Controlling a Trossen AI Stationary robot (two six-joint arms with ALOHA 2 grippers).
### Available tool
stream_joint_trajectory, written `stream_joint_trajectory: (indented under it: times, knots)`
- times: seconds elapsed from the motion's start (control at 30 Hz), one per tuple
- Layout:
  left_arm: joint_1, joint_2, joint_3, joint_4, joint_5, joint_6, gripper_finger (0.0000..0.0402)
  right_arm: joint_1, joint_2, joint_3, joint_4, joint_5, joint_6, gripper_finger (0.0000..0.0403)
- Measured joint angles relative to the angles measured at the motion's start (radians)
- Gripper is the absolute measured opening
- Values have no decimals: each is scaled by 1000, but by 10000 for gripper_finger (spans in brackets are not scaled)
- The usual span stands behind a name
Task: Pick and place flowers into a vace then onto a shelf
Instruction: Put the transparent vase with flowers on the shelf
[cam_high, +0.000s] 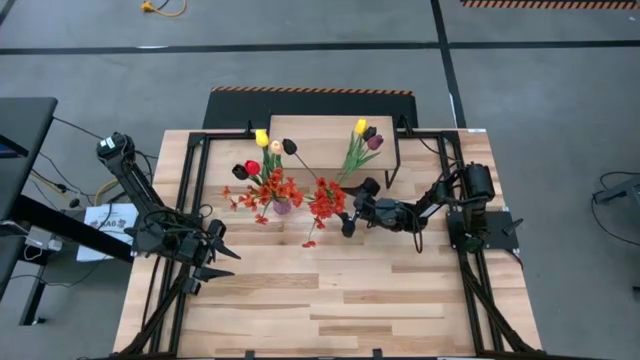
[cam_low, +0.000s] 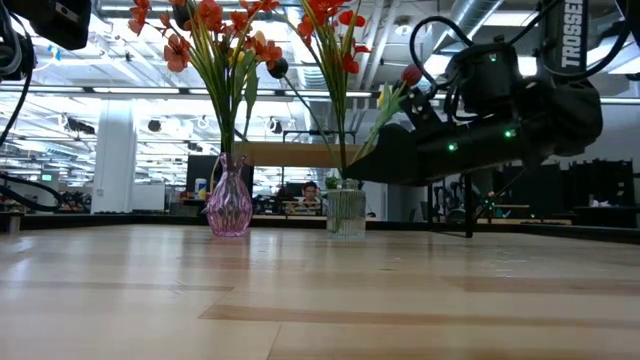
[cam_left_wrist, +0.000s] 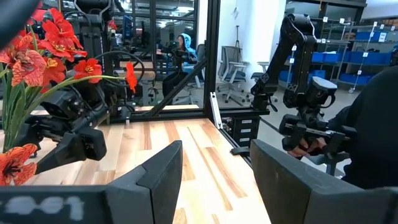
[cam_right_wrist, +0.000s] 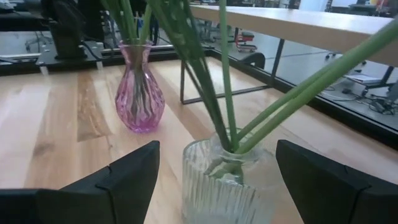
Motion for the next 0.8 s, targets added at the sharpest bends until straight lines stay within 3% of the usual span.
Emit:
stream_joint_trajectory:
  times: [0.4,0.8]
  knots:
    - [0,0,0,0,0,0,178,-35,0,0,-9,13,49,311]
    - [0,0,-1,0,0,0,178,-43,0,21,-68,-39,49,311]
